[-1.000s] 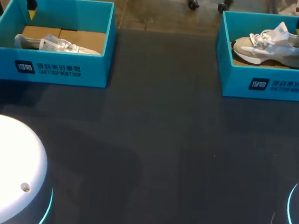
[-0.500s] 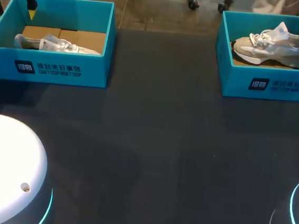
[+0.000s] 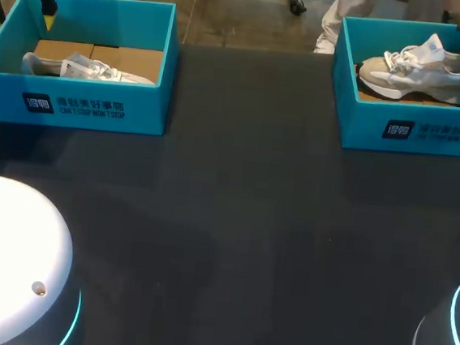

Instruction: Take the shoe out of the shoebox, open the shoe tongue, remove and reinsert the insole, then place the shoe into the shoebox

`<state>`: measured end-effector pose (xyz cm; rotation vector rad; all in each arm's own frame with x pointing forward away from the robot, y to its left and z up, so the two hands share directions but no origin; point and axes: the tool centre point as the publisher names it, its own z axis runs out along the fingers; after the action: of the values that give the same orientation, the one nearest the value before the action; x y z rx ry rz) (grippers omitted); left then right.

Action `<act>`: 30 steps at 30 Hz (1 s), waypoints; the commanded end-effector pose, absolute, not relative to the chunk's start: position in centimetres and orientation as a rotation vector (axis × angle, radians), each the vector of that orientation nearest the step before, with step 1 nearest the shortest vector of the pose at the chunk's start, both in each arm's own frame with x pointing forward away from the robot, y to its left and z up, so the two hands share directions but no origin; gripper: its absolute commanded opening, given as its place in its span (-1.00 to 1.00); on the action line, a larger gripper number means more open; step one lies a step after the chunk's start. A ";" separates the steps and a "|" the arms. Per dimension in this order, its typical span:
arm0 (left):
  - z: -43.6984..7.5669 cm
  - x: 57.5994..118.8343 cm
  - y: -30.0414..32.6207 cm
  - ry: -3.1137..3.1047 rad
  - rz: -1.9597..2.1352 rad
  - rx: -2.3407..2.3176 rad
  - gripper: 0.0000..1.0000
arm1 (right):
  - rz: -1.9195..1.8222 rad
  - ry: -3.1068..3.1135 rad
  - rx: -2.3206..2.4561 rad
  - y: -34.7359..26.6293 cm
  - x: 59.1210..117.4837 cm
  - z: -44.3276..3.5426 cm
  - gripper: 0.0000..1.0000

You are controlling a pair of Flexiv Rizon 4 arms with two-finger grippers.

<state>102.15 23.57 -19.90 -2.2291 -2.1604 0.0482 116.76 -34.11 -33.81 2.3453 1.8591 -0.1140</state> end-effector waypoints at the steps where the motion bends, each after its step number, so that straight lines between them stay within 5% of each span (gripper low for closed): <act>1: -19.9 102.0 23.6 -2.161 0.042 -2.232 1.00 | -0.153 1.871 2.363 -34.4 117.6 -34.7 -0.04; 18: -19.9 102.0 23.6 -2.161 0.042 -2.232 1.00 | -0.134 1.848 2.382 -34.2 117.9 -37.1 -0.02; 23: -19.9 102.0 23.6 -2.161 0.042 -2.232 1.00 | -0.135 1.856 2.384 -34.4 117.9 -37.4 -0.15; 24: -19.9 102.0 23.6 -2.161 0.042 -2.232 1.00 | -0.135 1.856 2.386 -34.4 117.9 -37.5 -0.30; 25: -19.9 102.0 23.6 -2.161 0.042 -2.232 1.00 | -0.137 1.855 2.389 -34.5 117.9 -37.5 -1.00; 30: -19.9 102.0 23.6 -2.161 0.042 -2.232 1.00 | -0.140 1.871 2.377 -34.5 117.5 -37.0 -1.00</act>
<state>102.15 23.57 -19.89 -2.2291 -2.1603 0.0481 116.85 -34.76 -36.80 2.3749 1.8622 -0.1270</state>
